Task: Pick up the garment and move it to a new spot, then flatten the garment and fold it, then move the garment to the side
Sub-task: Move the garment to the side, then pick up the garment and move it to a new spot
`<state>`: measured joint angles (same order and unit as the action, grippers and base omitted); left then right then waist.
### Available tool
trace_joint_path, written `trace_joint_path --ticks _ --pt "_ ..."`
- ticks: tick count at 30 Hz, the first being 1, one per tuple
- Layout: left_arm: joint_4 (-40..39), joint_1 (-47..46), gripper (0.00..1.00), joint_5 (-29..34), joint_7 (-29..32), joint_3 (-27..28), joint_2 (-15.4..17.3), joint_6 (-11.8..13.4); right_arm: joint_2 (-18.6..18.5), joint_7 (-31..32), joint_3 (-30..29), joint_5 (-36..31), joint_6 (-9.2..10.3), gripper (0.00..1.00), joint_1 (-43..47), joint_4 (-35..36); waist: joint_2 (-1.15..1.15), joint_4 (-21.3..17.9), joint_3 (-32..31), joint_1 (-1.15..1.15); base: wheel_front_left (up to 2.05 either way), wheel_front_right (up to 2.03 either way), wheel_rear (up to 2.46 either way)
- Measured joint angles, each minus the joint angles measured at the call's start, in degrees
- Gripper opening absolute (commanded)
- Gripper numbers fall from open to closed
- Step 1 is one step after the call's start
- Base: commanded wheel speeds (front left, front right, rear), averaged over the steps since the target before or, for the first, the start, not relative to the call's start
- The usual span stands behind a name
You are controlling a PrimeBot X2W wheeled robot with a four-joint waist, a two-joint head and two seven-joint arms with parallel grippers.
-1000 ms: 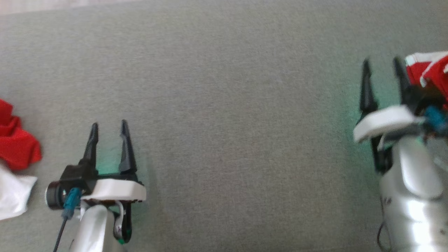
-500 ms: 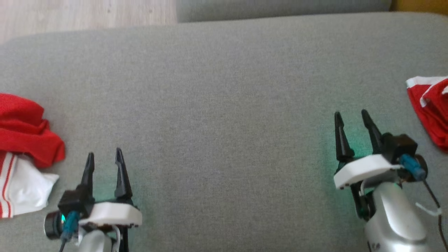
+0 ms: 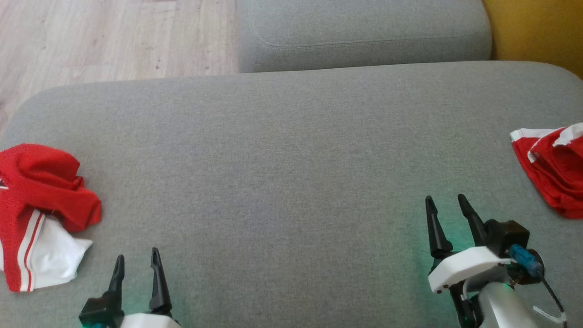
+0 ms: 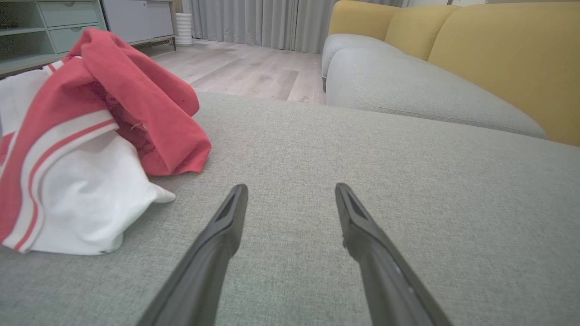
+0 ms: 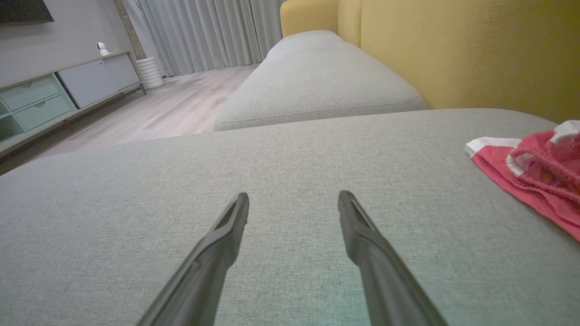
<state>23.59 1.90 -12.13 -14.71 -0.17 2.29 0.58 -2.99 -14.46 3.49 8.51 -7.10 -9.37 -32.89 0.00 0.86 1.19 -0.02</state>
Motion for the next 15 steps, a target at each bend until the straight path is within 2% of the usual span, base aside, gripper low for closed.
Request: trace_joint_path --ticks 6,8,15 --pt "-0.5 0.2 1.00 -0.5 0.0 0.0 0.0 0.0 0.0 0.0 0.6 0.0 0.00 1.00 0.2 -0.1 0.00 1.0 0.1 0.01 0.00 0.00 0.00" --pt "-1.1 0.1 1.00 -1.8 0.0 0.3 0.0 0.9 0.0 0.0 1.2 0.0 0.00 1.00 0.3 -0.1 0.00 1.6 0.5 0.02 0.00 0.00 0.00" --pt "-1.3 -0.3 1.00 -2.1 0.0 0.1 0.0 1.4 0.1 0.0 1.8 -0.4 0.00 1.00 0.2 0.3 0.00 6.1 1.6 0.02 0.00 0.00 0.00"
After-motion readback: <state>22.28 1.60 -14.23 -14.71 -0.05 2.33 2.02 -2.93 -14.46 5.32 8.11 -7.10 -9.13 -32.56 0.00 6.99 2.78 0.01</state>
